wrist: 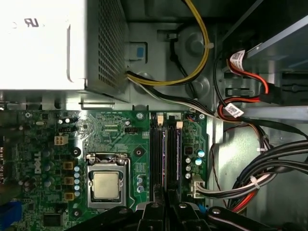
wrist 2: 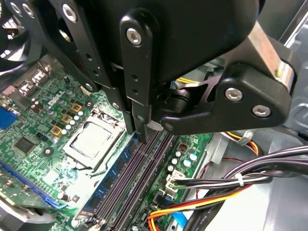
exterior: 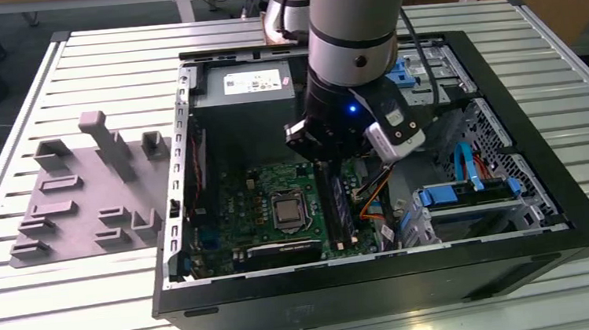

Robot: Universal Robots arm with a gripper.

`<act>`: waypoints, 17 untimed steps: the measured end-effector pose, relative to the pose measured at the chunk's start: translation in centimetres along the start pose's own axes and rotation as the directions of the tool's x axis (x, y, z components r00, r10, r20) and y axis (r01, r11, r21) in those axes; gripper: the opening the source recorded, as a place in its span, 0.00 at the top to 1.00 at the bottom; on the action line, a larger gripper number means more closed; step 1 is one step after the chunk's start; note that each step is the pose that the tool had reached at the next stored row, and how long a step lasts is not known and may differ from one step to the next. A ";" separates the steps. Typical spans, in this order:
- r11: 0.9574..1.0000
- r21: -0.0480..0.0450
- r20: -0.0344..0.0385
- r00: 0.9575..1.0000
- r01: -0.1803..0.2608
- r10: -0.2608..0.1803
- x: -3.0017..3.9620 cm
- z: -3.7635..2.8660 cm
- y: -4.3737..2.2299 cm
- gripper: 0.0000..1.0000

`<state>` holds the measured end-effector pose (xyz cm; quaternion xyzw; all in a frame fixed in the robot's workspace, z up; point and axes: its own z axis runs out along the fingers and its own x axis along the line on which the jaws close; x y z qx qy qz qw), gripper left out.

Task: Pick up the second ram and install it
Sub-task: 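Insert the second ram into the second slot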

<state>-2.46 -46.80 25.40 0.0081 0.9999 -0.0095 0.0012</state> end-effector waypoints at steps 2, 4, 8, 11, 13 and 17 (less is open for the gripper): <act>1.000 0.000 0.000 1.000 0.004 -0.004 0.02 0.36 0.00 0.86; 1.000 0.000 0.000 1.000 0.006 -0.006 0.03 0.72 0.00 0.86; 1.000 0.001 0.000 1.000 0.006 -0.006 0.03 0.84 0.00 0.86; 1.000 0.001 0.000 1.000 0.006 -0.006 0.03 0.85 0.00 0.86; 1.000 0.001 0.000 1.000 0.006 -0.006 0.03 0.85 0.00 0.86; 1.000 0.001 0.000 1.000 0.006 -0.006 0.03 0.85 0.00 0.86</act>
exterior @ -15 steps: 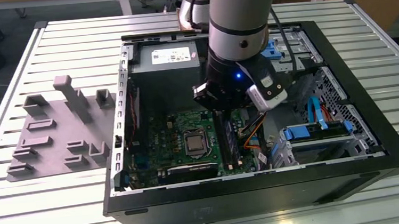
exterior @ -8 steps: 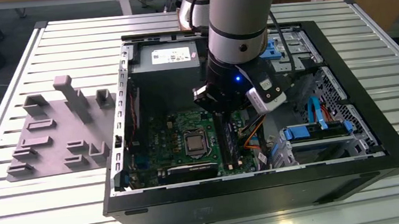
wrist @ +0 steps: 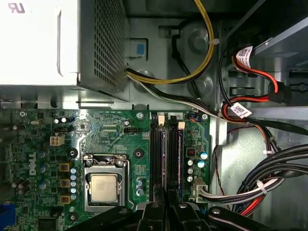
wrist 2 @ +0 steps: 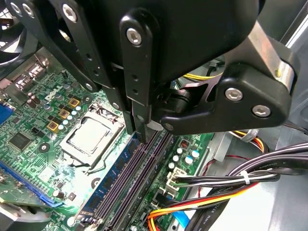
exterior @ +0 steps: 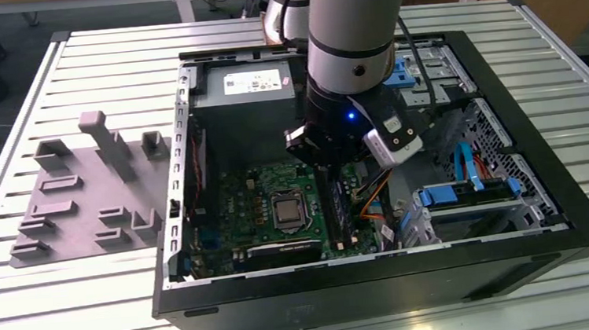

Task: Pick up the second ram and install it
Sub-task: 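Insert the second ram into the second slot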

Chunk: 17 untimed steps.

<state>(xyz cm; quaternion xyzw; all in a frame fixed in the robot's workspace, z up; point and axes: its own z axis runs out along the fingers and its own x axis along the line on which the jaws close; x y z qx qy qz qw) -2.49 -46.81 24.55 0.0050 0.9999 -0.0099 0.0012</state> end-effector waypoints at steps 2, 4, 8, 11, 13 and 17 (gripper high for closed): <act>1.000 0.000 0.000 1.000 0.000 0.000 0.00 0.10 0.01 0.86; 1.000 0.000 0.000 1.000 0.000 0.000 0.00 0.44 0.01 0.86; 1.000 0.000 0.000 1.000 -0.004 0.004 0.02 1.14 -0.03 0.86; 1.000 0.000 0.000 1.000 -0.006 0.006 0.03 1.44 -0.20 0.86; 1.000 0.000 0.000 1.000 -0.006 0.006 0.03 1.45 -0.20 0.86; 1.000 0.000 0.000 1.000 -0.006 0.006 0.03 1.47 -0.21 0.86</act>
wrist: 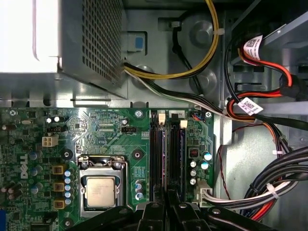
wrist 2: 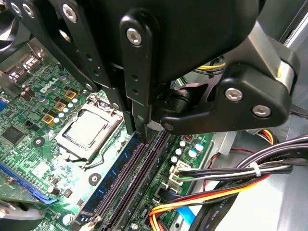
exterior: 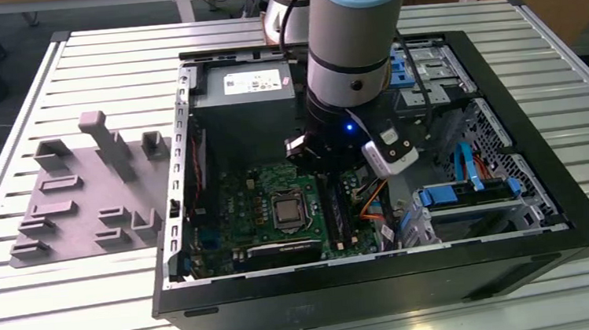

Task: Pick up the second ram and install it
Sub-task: 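Insert the second ram into the second slot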

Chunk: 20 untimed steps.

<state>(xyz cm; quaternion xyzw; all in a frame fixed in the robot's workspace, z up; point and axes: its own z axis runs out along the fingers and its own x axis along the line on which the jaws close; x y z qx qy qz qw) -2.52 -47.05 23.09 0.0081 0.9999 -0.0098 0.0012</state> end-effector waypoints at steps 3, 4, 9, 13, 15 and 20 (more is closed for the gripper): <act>1.000 0.000 0.000 1.000 0.000 0.000 0.00 0.17 -0.04 0.86; 1.000 0.000 0.000 1.000 0.000 0.000 0.00 0.32 -0.04 0.86; 1.000 0.000 0.000 1.000 0.014 -0.014 0.06 0.99 -0.04 0.86; 1.000 0.000 0.000 1.000 0.013 -0.013 0.12 1.09 -0.04 0.86; 1.000 0.000 0.000 1.000 0.013 -0.013 0.18 1.13 -0.04 0.86; 1.000 0.000 0.000 1.000 0.013 -0.013 0.19 1.45 -0.03 0.86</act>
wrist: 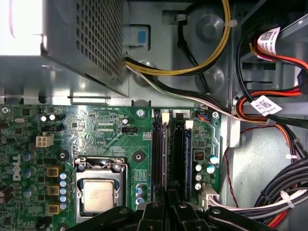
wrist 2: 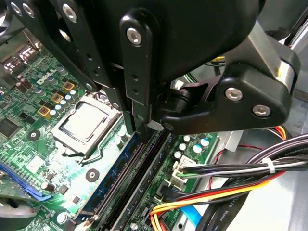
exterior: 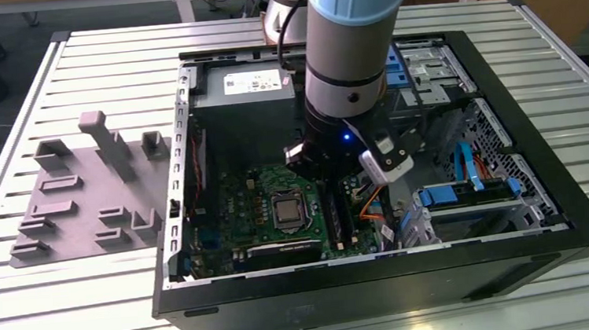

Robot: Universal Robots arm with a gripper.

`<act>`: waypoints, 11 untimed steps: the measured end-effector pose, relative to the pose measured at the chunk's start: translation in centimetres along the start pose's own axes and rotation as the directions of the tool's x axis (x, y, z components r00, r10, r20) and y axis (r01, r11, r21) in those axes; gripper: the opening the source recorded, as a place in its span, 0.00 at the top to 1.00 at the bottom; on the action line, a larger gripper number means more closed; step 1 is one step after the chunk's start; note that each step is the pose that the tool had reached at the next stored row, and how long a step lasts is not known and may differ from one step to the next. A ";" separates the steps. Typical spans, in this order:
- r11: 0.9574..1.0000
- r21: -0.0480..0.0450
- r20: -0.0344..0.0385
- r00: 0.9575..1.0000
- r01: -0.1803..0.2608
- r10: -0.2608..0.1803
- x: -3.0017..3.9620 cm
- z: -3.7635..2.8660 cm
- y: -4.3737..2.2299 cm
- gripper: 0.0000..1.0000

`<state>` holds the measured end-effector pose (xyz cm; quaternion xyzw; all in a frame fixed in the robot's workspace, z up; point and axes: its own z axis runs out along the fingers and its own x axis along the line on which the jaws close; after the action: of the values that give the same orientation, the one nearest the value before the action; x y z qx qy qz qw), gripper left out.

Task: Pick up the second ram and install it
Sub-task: 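Insert the second ram into the second slot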

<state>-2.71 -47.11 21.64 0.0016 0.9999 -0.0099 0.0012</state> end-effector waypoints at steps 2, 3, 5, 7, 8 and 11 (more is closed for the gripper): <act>1.000 0.000 0.000 1.000 0.000 0.000 0.00 0.09 0.00 0.86; 1.000 0.000 -0.001 1.000 0.000 0.000 0.01 0.10 0.00 0.86; 1.000 0.000 0.000 1.000 0.000 0.000 0.00 0.12 0.00 0.86; 1.000 0.000 0.000 1.000 0.000 0.000 0.00 0.13 0.00 0.86; 1.000 0.000 0.000 1.000 0.000 0.000 0.00 0.14 0.00 0.86; 1.000 0.000 -0.001 1.000 -0.003 0.003 0.00 0.22 0.00 0.86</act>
<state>-2.70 -47.12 21.41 0.0031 0.9999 -0.0100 0.0009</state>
